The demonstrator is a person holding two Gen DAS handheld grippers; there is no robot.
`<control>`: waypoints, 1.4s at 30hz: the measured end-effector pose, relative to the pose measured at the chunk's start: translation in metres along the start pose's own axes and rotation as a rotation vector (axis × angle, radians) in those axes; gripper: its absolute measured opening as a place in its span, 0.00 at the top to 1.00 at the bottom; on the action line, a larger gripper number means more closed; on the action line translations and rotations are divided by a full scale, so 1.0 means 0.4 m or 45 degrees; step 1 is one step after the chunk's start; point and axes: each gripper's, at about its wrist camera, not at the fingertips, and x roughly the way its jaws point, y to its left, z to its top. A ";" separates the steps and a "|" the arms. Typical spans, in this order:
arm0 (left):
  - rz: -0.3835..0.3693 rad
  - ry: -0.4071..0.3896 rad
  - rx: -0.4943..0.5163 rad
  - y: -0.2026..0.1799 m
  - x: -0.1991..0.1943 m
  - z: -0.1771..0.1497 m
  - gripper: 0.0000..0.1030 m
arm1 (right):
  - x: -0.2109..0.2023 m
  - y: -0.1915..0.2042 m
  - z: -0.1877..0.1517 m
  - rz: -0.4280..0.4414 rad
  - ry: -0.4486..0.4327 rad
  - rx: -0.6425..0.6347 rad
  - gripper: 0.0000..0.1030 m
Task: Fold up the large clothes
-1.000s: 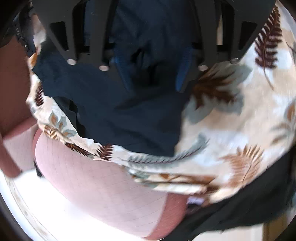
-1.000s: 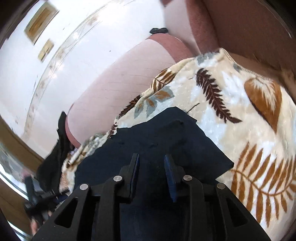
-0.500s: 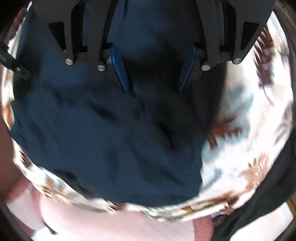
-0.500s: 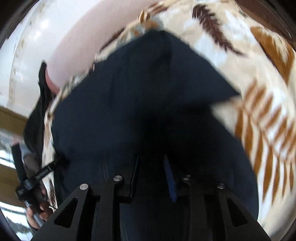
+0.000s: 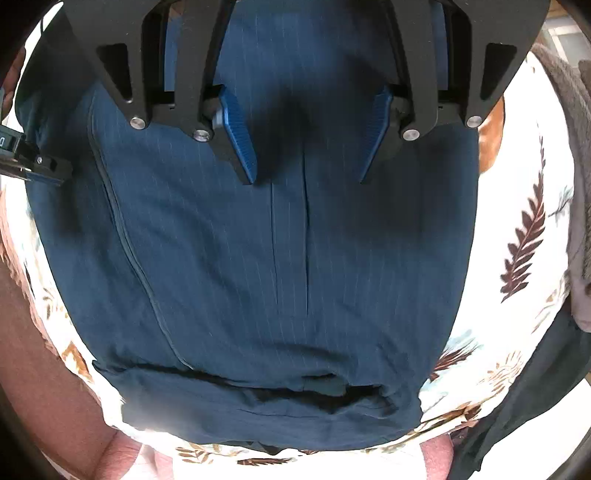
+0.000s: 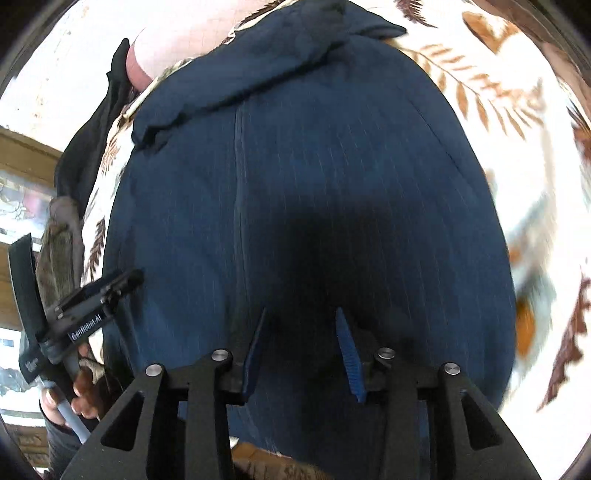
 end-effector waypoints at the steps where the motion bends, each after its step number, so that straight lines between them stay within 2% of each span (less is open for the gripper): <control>1: 0.005 -0.001 0.004 0.002 -0.007 -0.011 0.47 | -0.014 -0.009 -0.020 -0.007 -0.002 0.001 0.61; 5: -0.021 0.042 -0.014 0.052 -0.023 -0.059 0.46 | -0.064 -0.031 -0.069 -0.051 -0.059 0.008 0.60; 6: -0.020 0.066 -0.032 0.083 -0.026 -0.073 0.46 | -0.072 -0.036 -0.077 -0.068 -0.080 0.016 0.56; 8: -0.002 0.085 -0.072 0.143 -0.034 -0.095 0.46 | -0.103 -0.071 -0.092 -0.131 -0.124 0.027 0.50; 13: 0.057 0.116 -0.199 0.283 -0.048 -0.142 0.41 | -0.104 -0.143 -0.111 -0.187 -0.135 0.100 0.49; 15: 0.034 0.152 -0.270 0.330 -0.037 -0.155 0.41 | -0.101 -0.167 -0.114 -0.197 -0.153 0.126 0.49; 17: -0.007 0.184 -0.315 0.349 -0.025 -0.165 0.41 | -0.090 -0.191 -0.113 -0.161 -0.141 0.175 0.49; 22: -0.192 0.254 -0.332 0.320 0.011 -0.192 0.41 | -0.053 -0.204 -0.118 0.008 -0.066 0.182 0.47; 24: -0.273 0.271 -0.347 0.304 0.022 -0.199 0.37 | -0.050 -0.195 -0.115 0.047 -0.070 0.164 0.42; 25: -0.291 0.270 -0.353 0.293 0.026 -0.203 0.32 | -0.050 -0.195 -0.113 0.058 -0.073 0.158 0.42; 26: -0.296 0.265 -0.352 0.285 0.027 -0.204 0.28 | -0.051 -0.196 -0.111 0.086 -0.074 0.157 0.42; 30: -0.308 0.273 -0.328 0.249 0.025 -0.217 0.26 | -0.070 -0.205 -0.115 0.178 -0.096 0.126 0.42; 33: -0.293 0.281 -0.313 0.236 0.037 -0.222 0.25 | -0.063 -0.204 -0.118 0.202 -0.036 0.083 0.43; 35: -0.291 0.292 -0.311 0.235 0.042 -0.212 0.25 | -0.065 -0.199 -0.131 0.225 0.029 0.033 0.47; 37: -0.291 0.299 -0.305 0.219 0.042 -0.216 0.25 | -0.066 -0.171 -0.143 0.251 0.071 -0.031 0.58; 39: -0.287 0.300 -0.293 0.207 0.046 -0.219 0.25 | -0.075 -0.144 -0.146 0.248 0.052 -0.092 0.60; 42: -0.271 0.305 -0.304 0.194 0.053 -0.212 0.25 | -0.051 -0.152 -0.131 0.274 0.057 -0.032 0.60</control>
